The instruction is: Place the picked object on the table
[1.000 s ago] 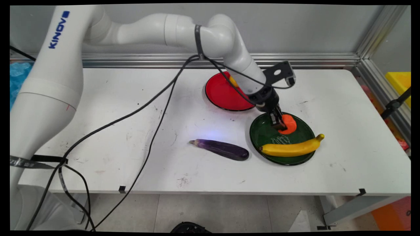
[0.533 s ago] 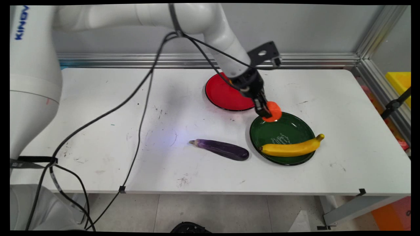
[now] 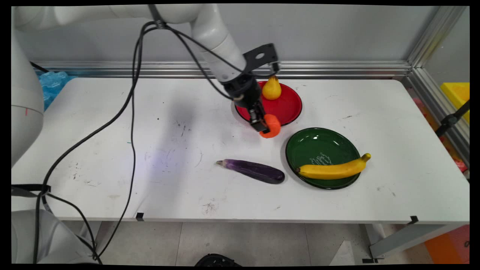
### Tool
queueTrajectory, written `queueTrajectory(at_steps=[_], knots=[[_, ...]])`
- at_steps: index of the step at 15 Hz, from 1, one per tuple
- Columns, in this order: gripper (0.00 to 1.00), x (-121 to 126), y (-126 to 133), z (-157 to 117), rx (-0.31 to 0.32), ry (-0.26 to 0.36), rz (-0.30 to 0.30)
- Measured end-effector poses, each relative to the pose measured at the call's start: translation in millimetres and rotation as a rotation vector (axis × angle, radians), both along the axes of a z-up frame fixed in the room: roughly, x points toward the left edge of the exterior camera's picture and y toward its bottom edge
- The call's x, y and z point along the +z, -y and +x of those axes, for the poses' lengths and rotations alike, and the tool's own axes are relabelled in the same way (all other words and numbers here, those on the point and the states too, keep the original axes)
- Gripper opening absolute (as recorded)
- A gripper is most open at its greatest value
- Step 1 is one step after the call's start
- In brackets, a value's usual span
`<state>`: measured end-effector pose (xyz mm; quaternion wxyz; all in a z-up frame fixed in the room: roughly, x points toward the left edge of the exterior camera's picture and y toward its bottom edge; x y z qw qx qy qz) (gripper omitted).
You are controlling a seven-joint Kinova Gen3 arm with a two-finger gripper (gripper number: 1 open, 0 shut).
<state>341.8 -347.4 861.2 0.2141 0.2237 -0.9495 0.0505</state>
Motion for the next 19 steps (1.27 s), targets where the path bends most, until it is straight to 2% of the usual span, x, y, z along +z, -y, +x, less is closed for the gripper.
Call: queueTrajectory(at_steps=[5,13,14,19], knots=[[0.0,-24,-3,18,-0.019,0.032,0.015],[0.0,-68,8,13,-0.077,0.026,0.028],[1.0,-72,9,12,-0.082,0.023,0.027],[1.0,-75,13,11,-0.095,0.004,0.022]])
